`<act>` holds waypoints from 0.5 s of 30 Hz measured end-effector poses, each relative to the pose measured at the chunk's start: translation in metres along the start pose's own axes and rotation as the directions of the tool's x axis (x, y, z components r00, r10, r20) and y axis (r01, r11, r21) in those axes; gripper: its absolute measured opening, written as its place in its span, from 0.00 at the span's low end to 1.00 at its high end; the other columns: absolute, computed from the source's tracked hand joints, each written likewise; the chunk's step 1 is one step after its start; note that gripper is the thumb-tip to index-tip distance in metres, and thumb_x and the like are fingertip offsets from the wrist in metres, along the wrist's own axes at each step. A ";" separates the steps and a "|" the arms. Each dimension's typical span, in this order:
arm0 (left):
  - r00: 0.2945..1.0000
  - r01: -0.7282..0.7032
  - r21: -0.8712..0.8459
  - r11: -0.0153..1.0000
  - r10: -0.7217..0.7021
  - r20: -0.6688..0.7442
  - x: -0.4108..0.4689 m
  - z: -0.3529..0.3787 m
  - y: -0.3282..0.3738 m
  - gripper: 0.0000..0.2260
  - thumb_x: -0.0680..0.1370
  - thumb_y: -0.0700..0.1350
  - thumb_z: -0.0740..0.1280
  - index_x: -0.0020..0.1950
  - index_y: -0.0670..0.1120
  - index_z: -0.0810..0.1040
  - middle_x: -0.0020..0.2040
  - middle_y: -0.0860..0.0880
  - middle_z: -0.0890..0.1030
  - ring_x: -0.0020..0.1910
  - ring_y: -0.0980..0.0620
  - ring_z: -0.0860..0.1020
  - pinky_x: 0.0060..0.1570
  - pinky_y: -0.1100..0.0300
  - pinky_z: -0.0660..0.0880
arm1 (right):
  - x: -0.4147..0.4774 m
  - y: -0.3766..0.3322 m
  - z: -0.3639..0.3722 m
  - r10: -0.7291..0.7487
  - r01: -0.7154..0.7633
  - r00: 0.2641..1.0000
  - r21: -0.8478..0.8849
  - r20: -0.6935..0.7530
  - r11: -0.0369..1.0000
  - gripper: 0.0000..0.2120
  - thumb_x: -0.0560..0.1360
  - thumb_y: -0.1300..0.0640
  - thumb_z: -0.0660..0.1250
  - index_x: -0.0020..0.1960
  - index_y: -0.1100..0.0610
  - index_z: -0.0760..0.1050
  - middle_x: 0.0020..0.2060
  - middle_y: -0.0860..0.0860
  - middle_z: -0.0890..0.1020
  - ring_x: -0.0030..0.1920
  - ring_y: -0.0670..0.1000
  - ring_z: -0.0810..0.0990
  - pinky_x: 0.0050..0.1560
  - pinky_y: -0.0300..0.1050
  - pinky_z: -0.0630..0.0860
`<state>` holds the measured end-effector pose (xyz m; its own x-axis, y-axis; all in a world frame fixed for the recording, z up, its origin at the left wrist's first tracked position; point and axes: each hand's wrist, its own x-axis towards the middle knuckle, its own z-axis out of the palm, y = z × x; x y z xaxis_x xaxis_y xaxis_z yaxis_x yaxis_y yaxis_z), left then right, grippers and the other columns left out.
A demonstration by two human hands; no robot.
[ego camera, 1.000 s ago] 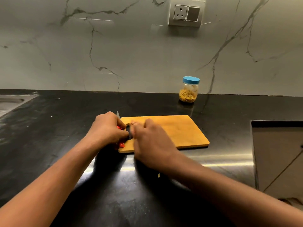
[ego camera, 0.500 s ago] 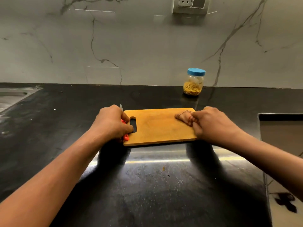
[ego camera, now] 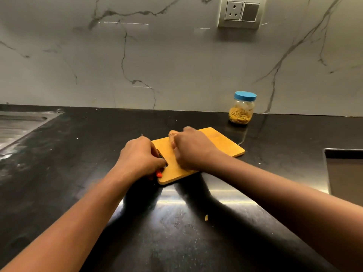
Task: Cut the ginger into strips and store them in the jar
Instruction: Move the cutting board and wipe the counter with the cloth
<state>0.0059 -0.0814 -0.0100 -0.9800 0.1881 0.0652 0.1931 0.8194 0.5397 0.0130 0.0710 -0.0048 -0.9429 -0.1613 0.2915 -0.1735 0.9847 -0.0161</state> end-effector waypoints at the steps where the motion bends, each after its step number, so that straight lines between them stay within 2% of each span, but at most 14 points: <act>1: 1.000 -0.001 0.027 1.000 0.001 -0.022 -0.001 0.000 0.000 0.10 0.67 0.50 0.78 0.44 0.48 0.83 0.42 0.50 0.83 0.39 0.51 0.82 0.43 0.51 0.82 | -0.006 -0.001 -0.001 -0.043 0.043 0.999 0.011 0.008 0.999 0.08 0.76 0.54 0.62 0.51 0.55 0.76 0.42 0.52 0.70 0.40 0.51 0.72 0.38 0.42 0.68; 3: 0.999 0.013 0.085 0.996 -0.009 -0.053 -0.002 0.000 0.000 0.20 0.68 0.52 0.77 0.54 0.47 0.76 0.48 0.49 0.79 0.47 0.48 0.79 0.48 0.50 0.79 | -0.018 0.006 -0.006 -0.088 0.087 0.996 0.022 0.016 0.996 0.09 0.75 0.53 0.62 0.50 0.54 0.78 0.41 0.51 0.73 0.40 0.51 0.74 0.36 0.42 0.69; 6: 0.996 0.060 0.099 0.993 -0.053 -0.070 -0.003 0.001 0.002 0.27 0.69 0.52 0.77 0.59 0.46 0.67 0.47 0.49 0.73 0.51 0.46 0.76 0.49 0.52 0.77 | -0.037 0.025 -0.018 -0.038 0.039 0.999 -0.030 0.025 0.999 0.09 0.75 0.51 0.60 0.50 0.53 0.76 0.43 0.52 0.78 0.42 0.52 0.76 0.40 0.47 0.75; 8: 0.992 0.109 0.081 0.991 -0.104 -0.065 0.000 0.001 0.000 0.27 0.68 0.52 0.77 0.57 0.44 0.67 0.44 0.49 0.73 0.49 0.46 0.77 0.45 0.53 0.77 | -0.049 0.037 -0.023 -0.004 0.006 1.000 -0.117 0.024 0.993 0.11 0.76 0.49 0.58 0.54 0.53 0.73 0.46 0.53 0.78 0.45 0.54 0.75 0.43 0.48 0.72; 10: 0.990 0.133 0.054 0.990 -0.130 -0.055 0.002 -0.002 -0.001 0.26 0.66 0.53 0.78 0.53 0.43 0.69 0.44 0.48 0.76 0.46 0.48 0.79 0.41 0.53 0.77 | -0.059 0.044 -0.026 0.016 -0.011 0.999 -0.125 0.041 0.992 0.20 0.77 0.44 0.57 0.66 0.50 0.67 0.52 0.53 0.77 0.51 0.56 0.73 0.49 0.51 0.71; 12: 0.992 0.119 0.139 0.983 -0.111 -0.063 0.003 -0.006 -0.001 0.22 0.66 0.53 0.78 0.48 0.45 0.70 0.43 0.48 0.76 0.41 0.51 0.77 0.36 0.55 0.74 | -0.066 0.047 -0.026 0.015 -0.011 0.998 -0.064 0.064 0.998 0.26 0.78 0.42 0.57 0.73 0.46 0.59 0.56 0.53 0.75 0.56 0.56 0.72 0.54 0.51 0.71; 15: 0.995 0.089 0.292 0.952 -0.072 -0.069 0.006 -0.011 0.001 0.17 0.69 0.51 0.77 0.41 0.47 0.70 0.41 0.48 0.75 0.38 0.53 0.73 0.30 0.59 0.65 | -0.070 0.051 -0.022 -0.005 0.006 0.999 -0.037 0.037 0.999 0.26 0.77 0.45 0.58 0.74 0.44 0.57 0.57 0.52 0.74 0.55 0.56 0.73 0.53 0.49 0.72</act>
<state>-0.0007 -0.0854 0.0006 -0.9923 0.0911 0.0841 0.1110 0.9551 0.2749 0.0768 0.1338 -0.0046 -0.9520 -0.1684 0.2557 -0.1686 0.9855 0.0215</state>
